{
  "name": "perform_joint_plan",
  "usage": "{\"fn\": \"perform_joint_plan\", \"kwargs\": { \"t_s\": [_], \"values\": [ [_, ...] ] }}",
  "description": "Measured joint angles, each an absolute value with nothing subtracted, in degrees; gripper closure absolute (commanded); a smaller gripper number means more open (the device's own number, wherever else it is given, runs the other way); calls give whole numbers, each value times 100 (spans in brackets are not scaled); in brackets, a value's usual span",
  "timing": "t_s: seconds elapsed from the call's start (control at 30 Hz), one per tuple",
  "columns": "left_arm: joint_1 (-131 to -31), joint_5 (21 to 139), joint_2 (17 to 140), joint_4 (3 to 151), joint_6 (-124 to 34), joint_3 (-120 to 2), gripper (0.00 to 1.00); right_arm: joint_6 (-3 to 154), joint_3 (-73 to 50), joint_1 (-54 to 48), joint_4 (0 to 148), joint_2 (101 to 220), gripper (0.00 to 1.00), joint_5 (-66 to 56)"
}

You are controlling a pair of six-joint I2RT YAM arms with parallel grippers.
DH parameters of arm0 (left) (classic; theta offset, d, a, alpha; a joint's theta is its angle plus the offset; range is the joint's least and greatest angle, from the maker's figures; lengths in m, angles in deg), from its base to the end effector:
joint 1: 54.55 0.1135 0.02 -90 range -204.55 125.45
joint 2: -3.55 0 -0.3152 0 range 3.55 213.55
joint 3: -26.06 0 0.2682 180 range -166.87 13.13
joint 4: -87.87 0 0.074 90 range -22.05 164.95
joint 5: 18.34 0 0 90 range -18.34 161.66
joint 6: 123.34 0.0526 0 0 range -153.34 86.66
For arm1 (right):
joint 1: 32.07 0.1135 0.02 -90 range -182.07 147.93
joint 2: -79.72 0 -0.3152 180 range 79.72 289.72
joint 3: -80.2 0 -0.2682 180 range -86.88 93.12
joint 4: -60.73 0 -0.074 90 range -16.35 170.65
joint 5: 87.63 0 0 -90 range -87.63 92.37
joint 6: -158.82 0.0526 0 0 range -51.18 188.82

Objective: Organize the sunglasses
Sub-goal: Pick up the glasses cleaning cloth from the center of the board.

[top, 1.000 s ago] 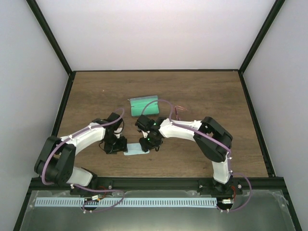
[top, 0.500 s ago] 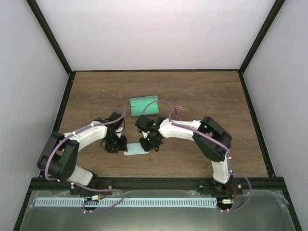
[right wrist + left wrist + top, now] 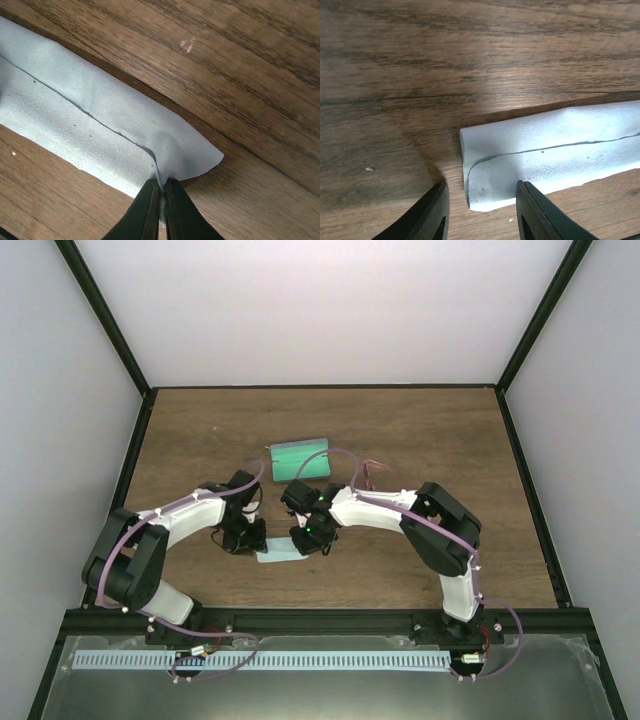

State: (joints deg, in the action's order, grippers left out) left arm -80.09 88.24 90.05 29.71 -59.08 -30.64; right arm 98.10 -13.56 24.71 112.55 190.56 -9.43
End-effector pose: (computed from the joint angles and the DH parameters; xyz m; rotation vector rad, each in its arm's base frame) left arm 0.2082 -0.1161 0.1705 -0.0026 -3.0195 0.4199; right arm 0.2131 0.3451 0.1745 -0.7667 2.9742 0.4815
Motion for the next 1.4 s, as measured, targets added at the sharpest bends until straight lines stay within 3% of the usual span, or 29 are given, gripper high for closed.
{"fn": "perform_joint_plan", "kwargs": {
  "t_s": [0.43, 0.83, 1.4],
  "values": [
    [-8009, 9049, 9189, 3269, -5921, -3103, 95, 9810, -1356, 2471, 11217, 19056, 94, -956],
    [-8011, 9040, 9193, 3282, -5917, -3167, 96, 9808, -1354, 2471, 11222, 19054, 99, -748],
    [-8015, 8874, 9834, 2998, -5875, -4802, 96, 9467, -468, 1870, 11580, 19024, 99, -138]
  ]
}}
